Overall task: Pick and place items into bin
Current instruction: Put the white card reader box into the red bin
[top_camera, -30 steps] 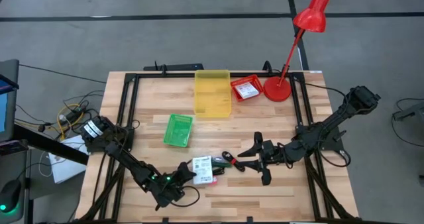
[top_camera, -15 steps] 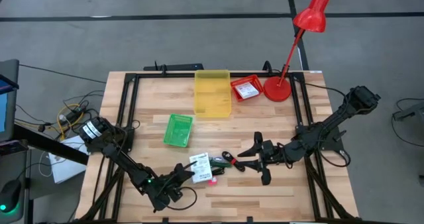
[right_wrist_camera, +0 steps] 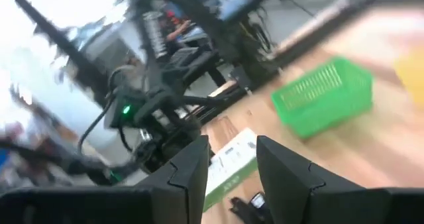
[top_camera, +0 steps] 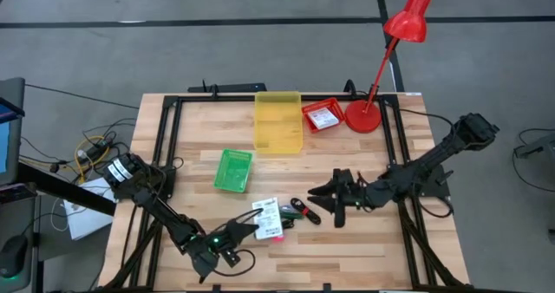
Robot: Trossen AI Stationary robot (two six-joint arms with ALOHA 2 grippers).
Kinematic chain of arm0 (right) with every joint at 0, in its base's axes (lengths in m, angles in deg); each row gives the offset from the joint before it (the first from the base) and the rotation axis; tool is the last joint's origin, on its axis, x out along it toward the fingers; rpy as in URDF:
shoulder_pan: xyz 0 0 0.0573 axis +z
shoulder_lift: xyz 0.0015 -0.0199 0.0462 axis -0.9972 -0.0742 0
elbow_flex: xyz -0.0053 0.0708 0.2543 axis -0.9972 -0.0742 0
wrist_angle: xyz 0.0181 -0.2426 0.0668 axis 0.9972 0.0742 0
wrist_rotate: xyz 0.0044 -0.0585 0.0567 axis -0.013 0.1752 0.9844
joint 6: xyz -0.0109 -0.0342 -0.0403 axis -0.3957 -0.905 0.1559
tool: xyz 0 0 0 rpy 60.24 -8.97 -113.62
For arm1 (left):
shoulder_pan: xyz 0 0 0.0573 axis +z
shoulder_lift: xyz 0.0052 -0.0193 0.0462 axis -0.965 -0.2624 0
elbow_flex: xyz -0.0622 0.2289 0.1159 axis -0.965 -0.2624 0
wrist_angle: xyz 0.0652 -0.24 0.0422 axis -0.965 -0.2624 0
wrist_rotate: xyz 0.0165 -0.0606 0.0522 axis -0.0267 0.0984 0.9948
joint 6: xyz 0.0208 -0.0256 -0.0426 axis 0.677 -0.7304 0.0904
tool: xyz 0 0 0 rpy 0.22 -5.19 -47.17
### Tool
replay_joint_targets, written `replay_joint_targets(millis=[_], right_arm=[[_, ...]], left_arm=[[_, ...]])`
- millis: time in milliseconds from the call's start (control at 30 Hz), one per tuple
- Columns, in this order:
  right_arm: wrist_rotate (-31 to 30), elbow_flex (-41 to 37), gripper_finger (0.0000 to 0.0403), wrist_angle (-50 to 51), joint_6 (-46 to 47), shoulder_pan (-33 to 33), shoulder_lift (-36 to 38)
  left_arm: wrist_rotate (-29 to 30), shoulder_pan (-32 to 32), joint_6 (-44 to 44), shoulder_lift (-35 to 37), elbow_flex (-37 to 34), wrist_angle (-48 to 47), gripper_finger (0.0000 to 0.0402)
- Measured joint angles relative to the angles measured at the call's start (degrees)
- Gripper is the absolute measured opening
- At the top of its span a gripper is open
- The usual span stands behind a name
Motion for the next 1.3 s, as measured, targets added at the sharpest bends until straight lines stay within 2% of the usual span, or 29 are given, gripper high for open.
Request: replay_joint_targets(millis=[133, 467, 767, 967, 1300], right_arm=[[4.69, 0.00, 0.0120, 3.30, 9.73, -3.29, 0.00], [14.52, 0.00, 0.0123, 4.39, 16.44, -8.51, 0.00], [18.43, 0.00, 0.0176, 3.32, 17.91, -8.80, 0.00], [19.32, 0.00, 0.0215, 3.44, 19.14, -8.80, 0.00], [19.28, 0.04, 0.0221, 4.35, 20.81, -8.80, -1.24]], left_arm=[[0.80, 0.33, 6.46, 0.00, 0.00, 5.25, 0.0017], [-0.34, 1.68, 12.52, 0.00, 4.70, 6.61, 0.0018], [-2.06, 3.11, 12.97, 0.00, 8.25, 0.23, 0.0018], [-3.27, 4.29, 12.64, 0.00, 8.53, -0.30, 0.0018], [-3.27, 5.01, 12.88, 0.00, 8.53, -0.32, 0.0018]])
